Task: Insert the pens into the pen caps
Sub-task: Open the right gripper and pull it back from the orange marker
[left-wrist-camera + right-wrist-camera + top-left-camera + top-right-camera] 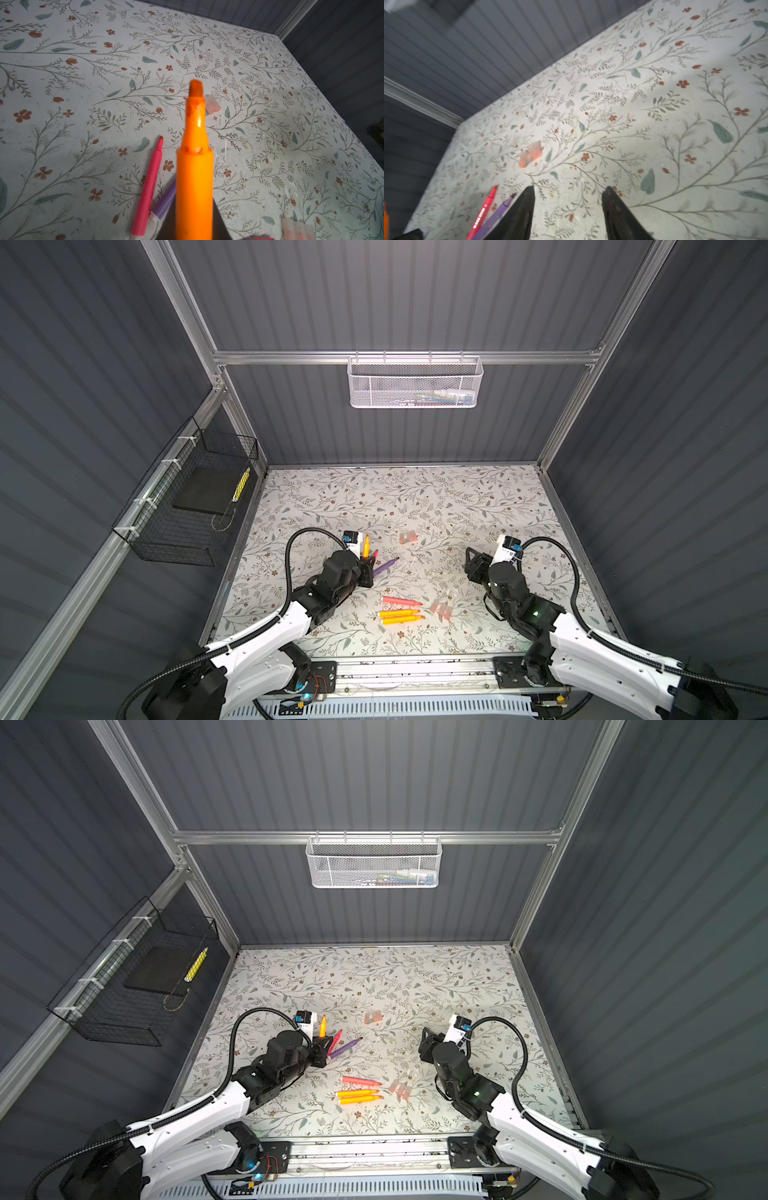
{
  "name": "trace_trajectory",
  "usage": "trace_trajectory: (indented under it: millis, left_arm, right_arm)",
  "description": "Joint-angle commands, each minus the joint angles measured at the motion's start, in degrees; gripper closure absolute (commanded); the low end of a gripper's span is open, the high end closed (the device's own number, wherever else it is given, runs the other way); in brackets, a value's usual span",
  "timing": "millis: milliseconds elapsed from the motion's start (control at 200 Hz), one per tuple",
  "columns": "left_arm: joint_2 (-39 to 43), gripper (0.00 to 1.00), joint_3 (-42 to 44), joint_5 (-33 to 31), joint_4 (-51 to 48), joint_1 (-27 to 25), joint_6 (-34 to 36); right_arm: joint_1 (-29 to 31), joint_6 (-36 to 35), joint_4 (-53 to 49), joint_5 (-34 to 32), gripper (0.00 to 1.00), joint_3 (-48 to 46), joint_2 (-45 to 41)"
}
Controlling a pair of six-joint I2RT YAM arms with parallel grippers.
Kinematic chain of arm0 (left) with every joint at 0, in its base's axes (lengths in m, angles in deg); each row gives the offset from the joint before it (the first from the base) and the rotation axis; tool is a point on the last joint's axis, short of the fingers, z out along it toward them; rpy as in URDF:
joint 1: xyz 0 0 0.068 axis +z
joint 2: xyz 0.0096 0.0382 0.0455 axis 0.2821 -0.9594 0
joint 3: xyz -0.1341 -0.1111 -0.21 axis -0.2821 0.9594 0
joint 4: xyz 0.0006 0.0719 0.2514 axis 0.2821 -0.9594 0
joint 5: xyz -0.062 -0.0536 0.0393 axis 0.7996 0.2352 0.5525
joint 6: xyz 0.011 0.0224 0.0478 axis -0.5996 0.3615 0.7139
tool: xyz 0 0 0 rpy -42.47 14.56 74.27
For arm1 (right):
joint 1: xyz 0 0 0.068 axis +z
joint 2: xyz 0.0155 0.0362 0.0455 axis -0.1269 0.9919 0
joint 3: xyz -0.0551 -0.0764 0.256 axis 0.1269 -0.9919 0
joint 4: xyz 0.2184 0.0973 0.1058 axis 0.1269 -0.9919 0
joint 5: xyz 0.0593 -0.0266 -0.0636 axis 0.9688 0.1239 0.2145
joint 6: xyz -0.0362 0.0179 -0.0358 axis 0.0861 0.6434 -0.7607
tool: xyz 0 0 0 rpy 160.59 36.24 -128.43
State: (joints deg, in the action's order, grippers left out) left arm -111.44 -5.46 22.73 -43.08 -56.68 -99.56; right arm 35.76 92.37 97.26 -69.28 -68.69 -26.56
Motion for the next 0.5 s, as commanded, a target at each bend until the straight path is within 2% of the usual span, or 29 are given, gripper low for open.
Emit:
trace_trajectory:
  millis: [0,150,235,400,495]
  left_arm:
    - [2.5,1.0,0.5,0.3,0.5,0.2,-0.8]
    - [8.6,1.0,2.5,-0.3,0.2,0.2,0.4]
    - [9.6,1.0,2.3,-1.5,-1.5,0.3,0.4]
    - [7.3,1.0,1.8,1.0,-0.3,0.4,0.7]
    - [6.1,1.0,0.8,1.6,-0.7,0.4,0.8]
  right_arm:
    - [-1.0,2.1,-3.0,4.3,0.49,1.0,7.2]
    - [-1.7,0.6,-5.6,9.5,0.56,8.9,19.4]
    - [-1.5,0.7,-7.5,11.7,0.65,12.6,23.5]
    - [2.9,3.5,-9.9,11.6,0.7,12.9,25.0]
    - [6.7,5.9,-14.9,10.3,0.72,13.2,23.8]
